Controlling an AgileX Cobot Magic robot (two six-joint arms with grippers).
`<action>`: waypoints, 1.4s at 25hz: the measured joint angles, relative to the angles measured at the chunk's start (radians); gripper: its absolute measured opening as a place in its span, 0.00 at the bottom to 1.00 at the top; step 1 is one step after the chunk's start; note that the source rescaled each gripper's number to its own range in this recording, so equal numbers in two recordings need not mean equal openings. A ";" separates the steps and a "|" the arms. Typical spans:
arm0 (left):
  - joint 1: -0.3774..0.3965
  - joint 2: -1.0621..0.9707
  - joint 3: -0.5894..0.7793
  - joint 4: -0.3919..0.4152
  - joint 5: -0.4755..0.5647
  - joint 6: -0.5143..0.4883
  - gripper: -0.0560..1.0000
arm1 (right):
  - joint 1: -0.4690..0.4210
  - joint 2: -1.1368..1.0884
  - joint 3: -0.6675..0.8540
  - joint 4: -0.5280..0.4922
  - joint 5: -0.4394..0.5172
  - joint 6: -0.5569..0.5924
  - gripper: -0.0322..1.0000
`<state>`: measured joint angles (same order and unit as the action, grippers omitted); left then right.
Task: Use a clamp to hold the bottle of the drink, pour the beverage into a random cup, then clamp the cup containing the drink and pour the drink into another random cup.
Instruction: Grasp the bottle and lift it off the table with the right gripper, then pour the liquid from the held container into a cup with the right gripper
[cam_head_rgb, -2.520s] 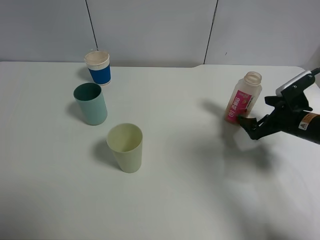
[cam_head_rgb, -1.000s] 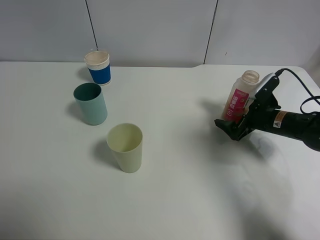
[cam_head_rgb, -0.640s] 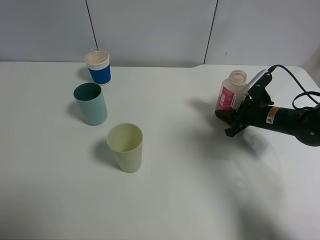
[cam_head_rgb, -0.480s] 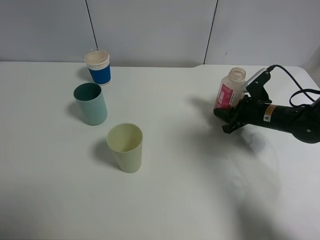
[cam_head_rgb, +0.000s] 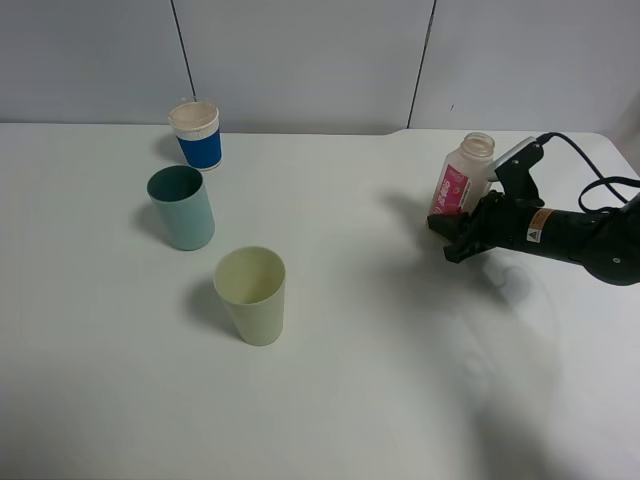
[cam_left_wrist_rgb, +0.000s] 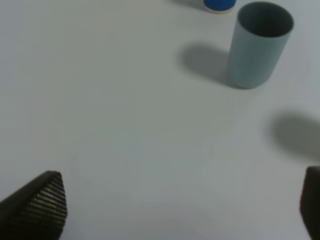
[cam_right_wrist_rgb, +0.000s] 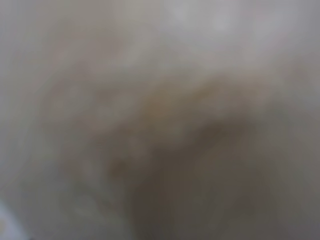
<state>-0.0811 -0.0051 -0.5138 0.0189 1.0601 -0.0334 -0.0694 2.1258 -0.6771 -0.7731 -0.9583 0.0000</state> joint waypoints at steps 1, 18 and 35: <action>0.000 0.000 0.000 0.000 0.000 0.000 0.95 | 0.000 0.000 0.000 0.000 0.000 0.000 0.08; 0.000 0.000 0.000 0.000 0.000 0.000 0.95 | 0.000 -0.092 0.002 0.006 0.052 0.092 0.08; 0.000 0.000 0.000 0.000 0.000 0.000 0.95 | 0.081 -0.271 0.003 -0.038 0.202 0.121 0.08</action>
<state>-0.0811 -0.0051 -0.5138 0.0189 1.0601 -0.0334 0.0112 1.8550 -0.6739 -0.8115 -0.7560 0.1209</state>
